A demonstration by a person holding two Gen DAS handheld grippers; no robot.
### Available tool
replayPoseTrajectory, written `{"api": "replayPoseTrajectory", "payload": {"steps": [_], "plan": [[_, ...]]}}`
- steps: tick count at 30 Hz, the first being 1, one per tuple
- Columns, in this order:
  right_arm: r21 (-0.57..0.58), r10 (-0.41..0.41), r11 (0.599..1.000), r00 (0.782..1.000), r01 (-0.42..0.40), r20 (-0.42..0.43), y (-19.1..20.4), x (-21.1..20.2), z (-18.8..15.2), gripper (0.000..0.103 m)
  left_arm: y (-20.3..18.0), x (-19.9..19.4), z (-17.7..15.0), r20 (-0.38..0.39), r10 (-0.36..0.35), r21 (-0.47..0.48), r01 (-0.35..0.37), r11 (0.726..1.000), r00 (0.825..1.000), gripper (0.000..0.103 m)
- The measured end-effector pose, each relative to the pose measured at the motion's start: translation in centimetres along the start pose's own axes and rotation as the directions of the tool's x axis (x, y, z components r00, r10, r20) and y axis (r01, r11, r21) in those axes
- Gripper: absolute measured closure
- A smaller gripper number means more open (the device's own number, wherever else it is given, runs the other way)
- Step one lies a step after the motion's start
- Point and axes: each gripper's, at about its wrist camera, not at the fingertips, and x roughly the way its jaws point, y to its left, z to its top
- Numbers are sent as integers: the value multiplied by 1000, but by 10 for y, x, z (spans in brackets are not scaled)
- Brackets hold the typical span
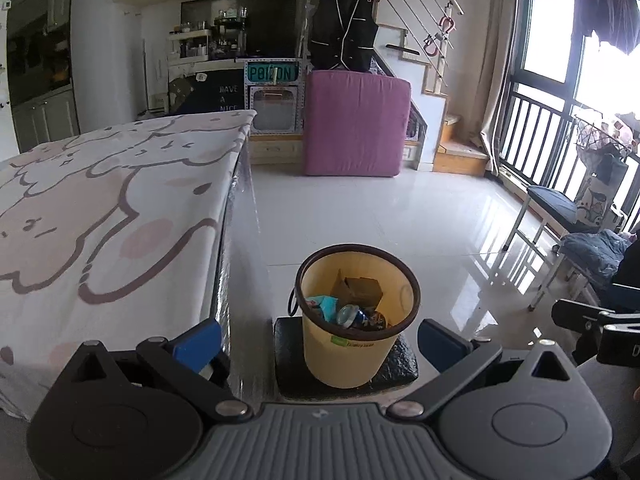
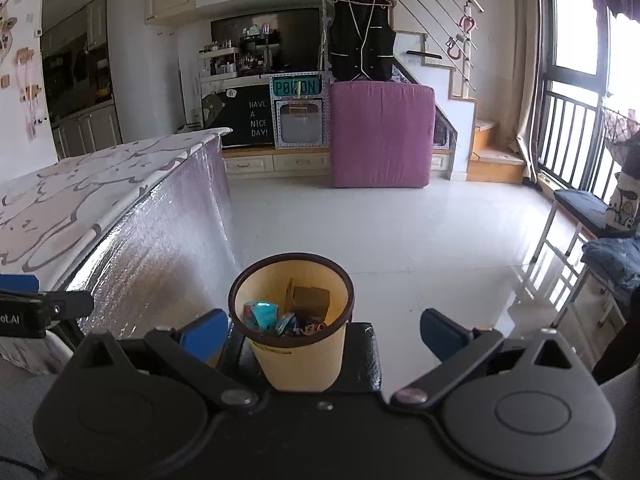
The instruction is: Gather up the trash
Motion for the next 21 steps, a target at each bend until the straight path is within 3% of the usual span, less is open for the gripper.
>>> {"api": "replayPoseTrajectory", "payload": {"steps": [13, 21], "plan": [[14, -30, 999, 999, 29, 29, 4, -4, -20, 0, 1, -6, -20, 47, 43, 33, -45, 998, 998, 0], [16, -39, 999, 999, 38, 22, 6, -4, -24, 0, 2, -4, -22, 33, 44, 34, -45, 998, 998, 0]]}}
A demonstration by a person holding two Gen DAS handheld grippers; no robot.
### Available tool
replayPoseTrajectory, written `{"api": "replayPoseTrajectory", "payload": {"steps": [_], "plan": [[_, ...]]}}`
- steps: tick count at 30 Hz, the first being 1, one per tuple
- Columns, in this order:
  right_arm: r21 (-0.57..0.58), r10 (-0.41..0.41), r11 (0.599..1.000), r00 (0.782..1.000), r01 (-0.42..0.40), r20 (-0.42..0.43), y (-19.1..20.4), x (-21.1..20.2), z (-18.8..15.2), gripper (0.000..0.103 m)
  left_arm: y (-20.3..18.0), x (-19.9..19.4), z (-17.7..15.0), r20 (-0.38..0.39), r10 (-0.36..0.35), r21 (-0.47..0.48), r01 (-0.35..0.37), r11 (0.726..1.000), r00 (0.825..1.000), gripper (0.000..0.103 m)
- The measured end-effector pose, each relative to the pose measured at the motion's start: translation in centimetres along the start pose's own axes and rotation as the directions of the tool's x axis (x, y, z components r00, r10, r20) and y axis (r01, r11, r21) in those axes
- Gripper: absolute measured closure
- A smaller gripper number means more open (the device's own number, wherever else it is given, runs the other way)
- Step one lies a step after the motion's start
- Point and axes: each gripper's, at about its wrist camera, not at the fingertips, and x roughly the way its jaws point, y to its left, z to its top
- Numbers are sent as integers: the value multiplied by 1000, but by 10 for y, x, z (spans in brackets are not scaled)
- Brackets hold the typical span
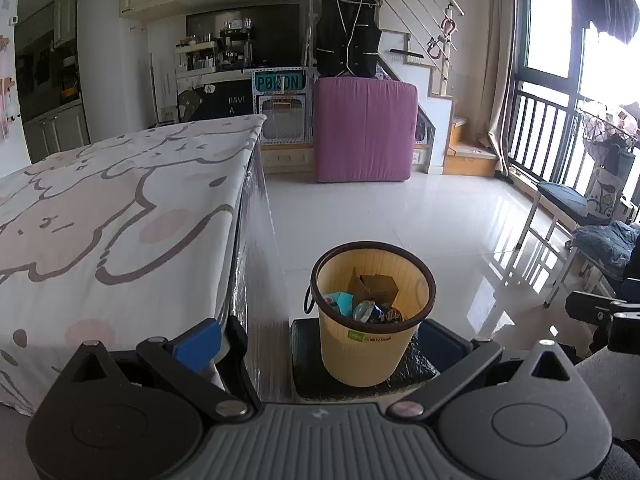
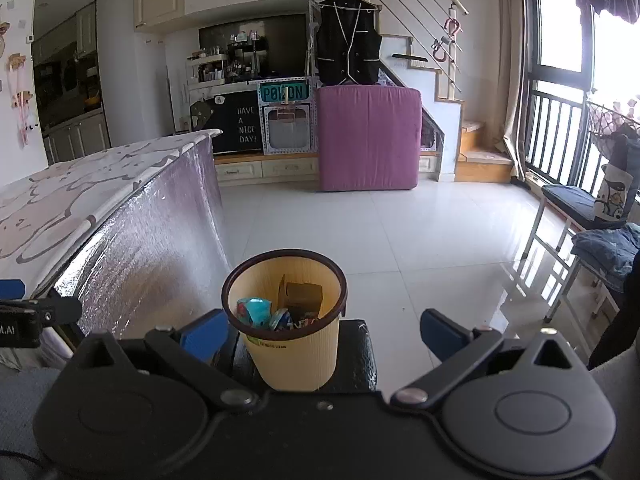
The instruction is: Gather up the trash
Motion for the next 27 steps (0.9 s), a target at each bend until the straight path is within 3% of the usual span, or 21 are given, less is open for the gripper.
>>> {"api": "replayPoseTrajectory", "payload": {"steps": [27], "plan": [[-15, -11, 1000, 1000, 11, 4, 4, 0, -1, 0, 1, 0, -3, -1, -10, -14, 10, 1000, 1000, 0]]}}
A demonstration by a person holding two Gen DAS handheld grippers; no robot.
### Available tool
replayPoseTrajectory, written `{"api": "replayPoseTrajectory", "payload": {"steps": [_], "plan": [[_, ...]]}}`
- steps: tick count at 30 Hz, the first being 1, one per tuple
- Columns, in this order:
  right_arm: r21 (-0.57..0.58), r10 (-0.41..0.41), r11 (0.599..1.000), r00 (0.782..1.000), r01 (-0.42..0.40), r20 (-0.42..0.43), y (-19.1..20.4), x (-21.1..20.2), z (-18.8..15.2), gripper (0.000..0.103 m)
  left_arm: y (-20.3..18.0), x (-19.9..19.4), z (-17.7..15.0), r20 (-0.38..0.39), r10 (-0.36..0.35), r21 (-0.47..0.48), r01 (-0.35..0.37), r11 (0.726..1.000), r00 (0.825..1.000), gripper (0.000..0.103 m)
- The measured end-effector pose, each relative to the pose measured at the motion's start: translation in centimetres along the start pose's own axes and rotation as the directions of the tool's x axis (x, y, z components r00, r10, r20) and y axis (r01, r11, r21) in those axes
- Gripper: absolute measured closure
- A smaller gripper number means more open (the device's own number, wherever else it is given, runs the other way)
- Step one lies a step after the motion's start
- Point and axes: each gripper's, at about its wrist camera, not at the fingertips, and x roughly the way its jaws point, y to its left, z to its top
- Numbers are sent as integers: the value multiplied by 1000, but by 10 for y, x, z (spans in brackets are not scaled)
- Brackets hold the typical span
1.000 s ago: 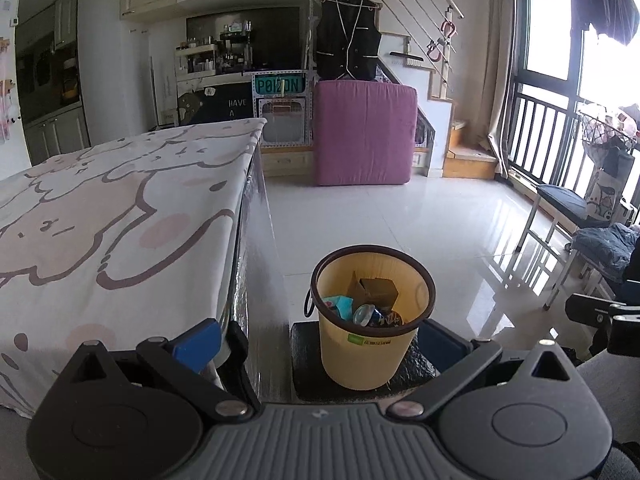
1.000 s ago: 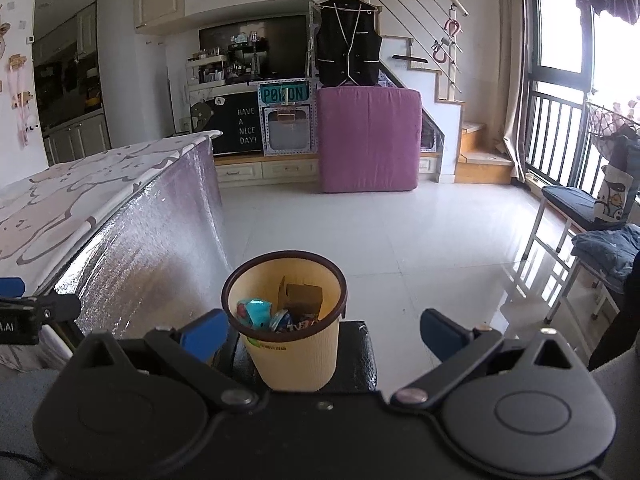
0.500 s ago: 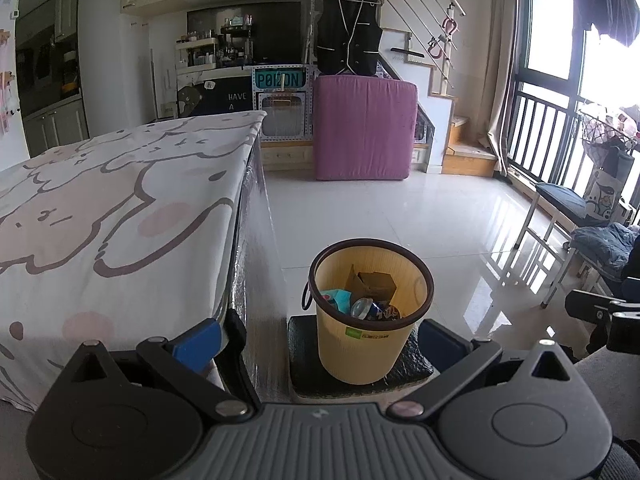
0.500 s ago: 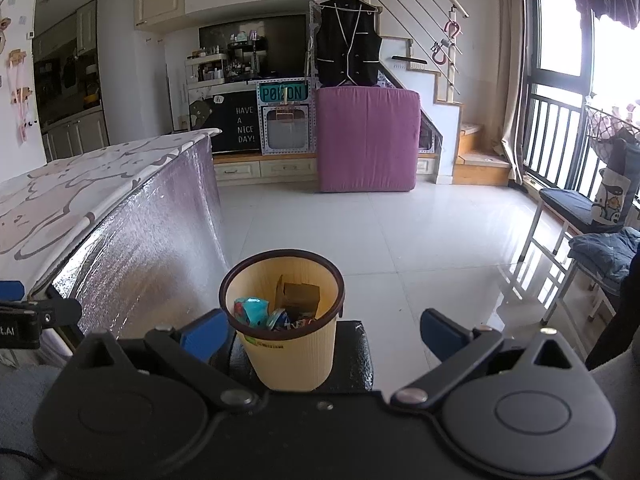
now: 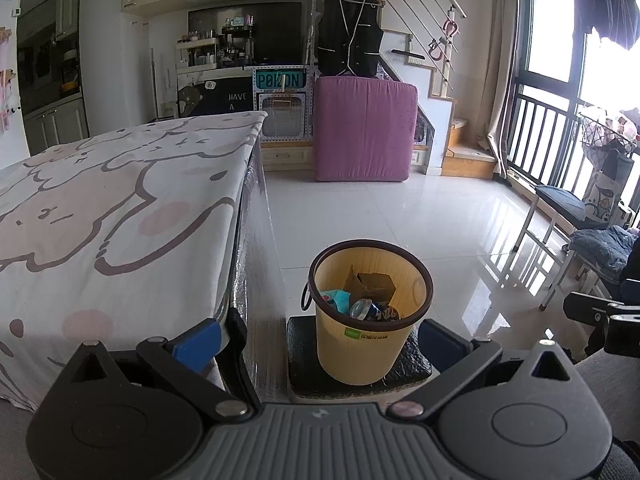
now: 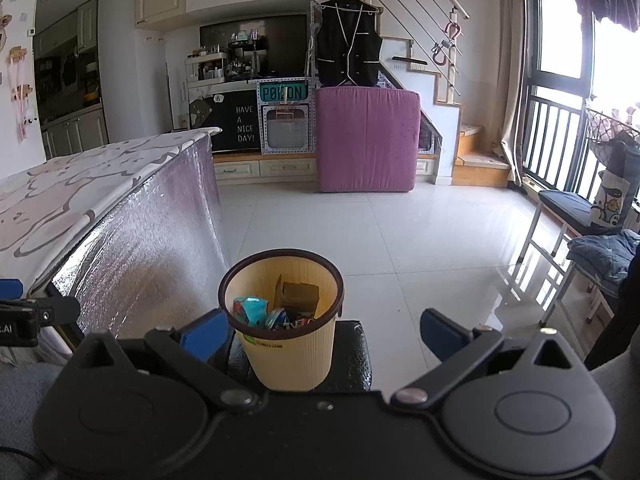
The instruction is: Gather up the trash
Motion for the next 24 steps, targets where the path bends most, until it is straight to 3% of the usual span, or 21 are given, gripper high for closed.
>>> {"api": "replayPoseTrajectory", "payload": {"steps": [24], "plan": [[-6, -3, 1000, 1000, 3, 1, 0, 0, -1, 0, 1, 0, -1, 1, 1, -1, -1, 1000, 1000, 0]]}}
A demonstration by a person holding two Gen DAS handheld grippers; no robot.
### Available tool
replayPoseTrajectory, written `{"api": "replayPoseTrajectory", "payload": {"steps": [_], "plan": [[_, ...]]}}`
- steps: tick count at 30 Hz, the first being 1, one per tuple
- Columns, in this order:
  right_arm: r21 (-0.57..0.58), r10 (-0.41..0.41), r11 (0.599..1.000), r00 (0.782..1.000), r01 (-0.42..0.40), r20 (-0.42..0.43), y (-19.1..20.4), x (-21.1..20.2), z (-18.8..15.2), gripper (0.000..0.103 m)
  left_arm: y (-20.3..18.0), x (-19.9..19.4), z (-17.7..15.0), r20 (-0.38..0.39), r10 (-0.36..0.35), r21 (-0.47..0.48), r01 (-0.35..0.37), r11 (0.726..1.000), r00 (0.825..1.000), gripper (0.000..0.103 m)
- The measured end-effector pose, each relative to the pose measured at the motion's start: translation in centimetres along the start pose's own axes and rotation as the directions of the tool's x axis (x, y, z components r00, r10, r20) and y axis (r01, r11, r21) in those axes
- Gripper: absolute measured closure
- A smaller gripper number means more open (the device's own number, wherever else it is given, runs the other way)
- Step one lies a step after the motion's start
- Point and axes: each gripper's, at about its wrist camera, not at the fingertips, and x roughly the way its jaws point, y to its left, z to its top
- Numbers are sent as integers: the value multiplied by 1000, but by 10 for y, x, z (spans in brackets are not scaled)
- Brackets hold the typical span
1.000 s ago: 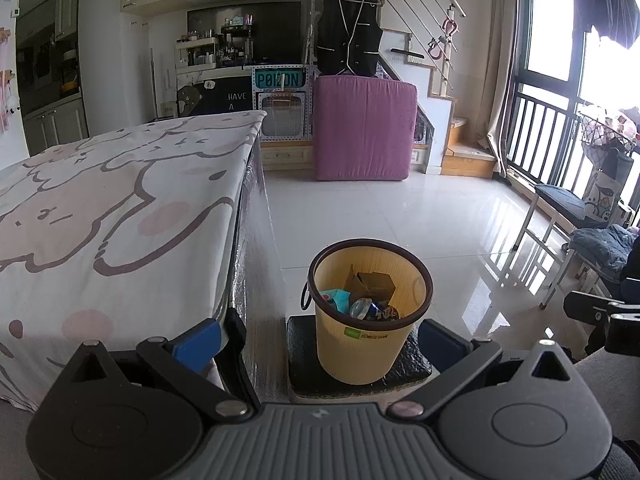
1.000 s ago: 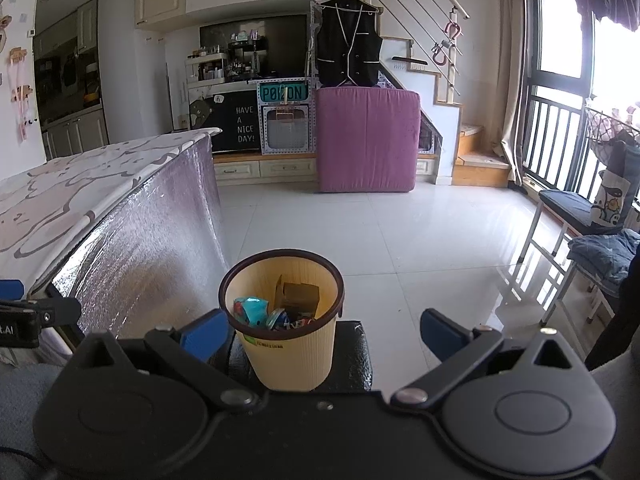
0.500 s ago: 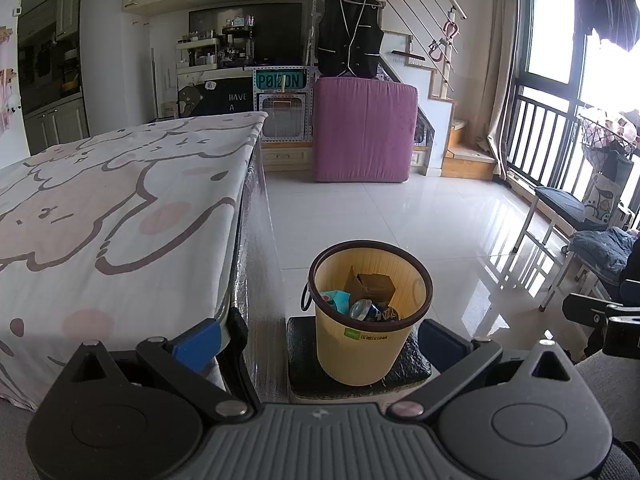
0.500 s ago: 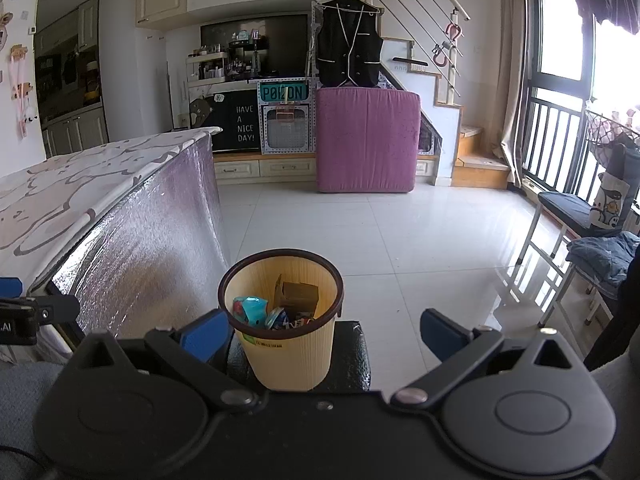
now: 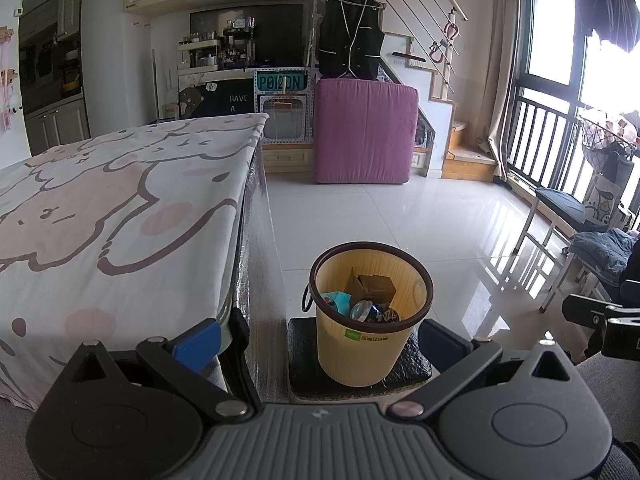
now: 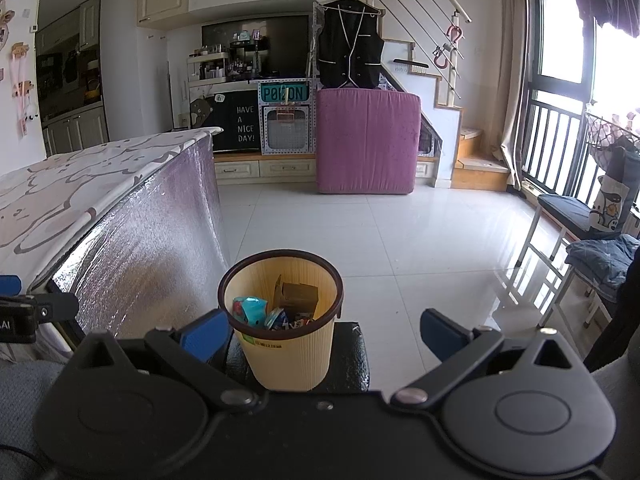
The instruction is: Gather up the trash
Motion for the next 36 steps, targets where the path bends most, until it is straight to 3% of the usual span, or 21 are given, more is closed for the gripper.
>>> {"api": "replayPoseTrajectory", "payload": {"steps": [36], "plan": [[-7, 0, 1000, 1000, 0, 3, -3, 0, 2, 0, 0, 0, -1, 2, 2, 1, -2, 1000, 1000, 0]]}}
